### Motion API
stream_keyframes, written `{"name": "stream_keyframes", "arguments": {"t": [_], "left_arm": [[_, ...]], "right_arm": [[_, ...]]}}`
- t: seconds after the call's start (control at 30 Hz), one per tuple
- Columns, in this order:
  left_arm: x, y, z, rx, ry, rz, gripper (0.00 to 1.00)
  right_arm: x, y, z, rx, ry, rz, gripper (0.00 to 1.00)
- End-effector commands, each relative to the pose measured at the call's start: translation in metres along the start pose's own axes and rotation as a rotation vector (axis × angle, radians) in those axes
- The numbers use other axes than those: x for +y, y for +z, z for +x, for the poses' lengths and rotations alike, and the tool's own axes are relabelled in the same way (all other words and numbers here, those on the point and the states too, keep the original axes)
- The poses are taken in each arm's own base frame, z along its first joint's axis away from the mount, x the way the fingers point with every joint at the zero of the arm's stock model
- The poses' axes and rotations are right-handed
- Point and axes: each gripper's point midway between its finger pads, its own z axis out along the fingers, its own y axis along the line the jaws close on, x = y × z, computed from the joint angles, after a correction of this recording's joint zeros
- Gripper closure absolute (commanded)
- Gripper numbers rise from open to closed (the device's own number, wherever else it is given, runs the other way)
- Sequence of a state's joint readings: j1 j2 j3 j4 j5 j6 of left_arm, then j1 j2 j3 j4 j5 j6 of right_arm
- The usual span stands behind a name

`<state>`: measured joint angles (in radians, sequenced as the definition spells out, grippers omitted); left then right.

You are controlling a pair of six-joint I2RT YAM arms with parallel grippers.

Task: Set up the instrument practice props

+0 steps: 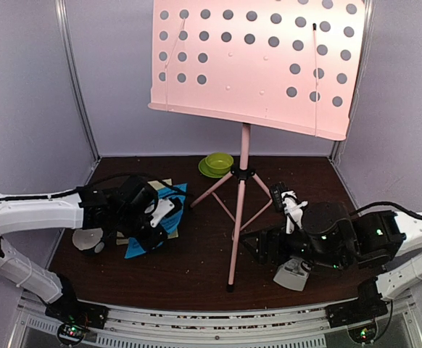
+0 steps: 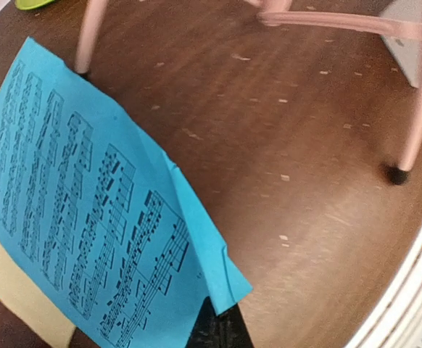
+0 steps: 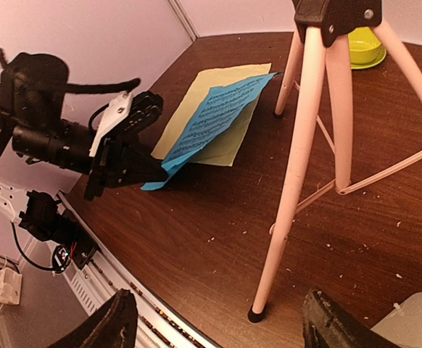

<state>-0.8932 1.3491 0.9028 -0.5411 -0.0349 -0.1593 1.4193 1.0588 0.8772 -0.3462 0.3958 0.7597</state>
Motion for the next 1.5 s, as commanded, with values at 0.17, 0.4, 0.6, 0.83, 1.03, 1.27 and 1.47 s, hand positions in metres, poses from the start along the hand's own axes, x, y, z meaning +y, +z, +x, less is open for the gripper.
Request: {"name": "stream_keyframes", "arguments": {"t": [0.17, 0.4, 0.6, 0.83, 1.03, 1.27, 1.47], "left_arm": [[-0.101, -0.058, -0.029, -0.337, -0.184, 0.328, 1.0], [-0.136, -0.074, -0.05, -0.471, -0.102, 0.389, 1.0], [-0.18, -0.08, -0.052, -0.475, 0.031, 0.431, 1.0], [-0.232, -0.07, -0.064, -0.456, 0.166, 0.456, 1.0], [-0.254, -0.076, -0.073, -0.484, 0.22, 0.463, 1.0], [-0.267, -0.071, -0.075, -0.468, 0.312, 0.478, 1.0], [-0.273, -0.072, -0.081, -0.445, 0.366, 0.464, 1.0]], "right_arm": [[0.009, 0.008, 0.009, 0.085, 0.174, -0.018, 0.2], [-0.011, 0.015, 0.005, 0.155, 0.437, -0.028, 0.16], [-0.006, 0.02, 0.007, 0.21, 0.563, -0.009, 0.12], [0.004, 0.037, 0.031, 0.328, 0.573, 0.002, 0.12], [-0.007, 0.047, 0.05, 0.421, 0.554, 0.073, 0.2], [-0.008, 0.065, 0.074, 0.543, 0.557, 0.066, 0.4], [-0.01, 0.068, 0.071, 0.578, 0.505, 0.09, 0.65]]}}
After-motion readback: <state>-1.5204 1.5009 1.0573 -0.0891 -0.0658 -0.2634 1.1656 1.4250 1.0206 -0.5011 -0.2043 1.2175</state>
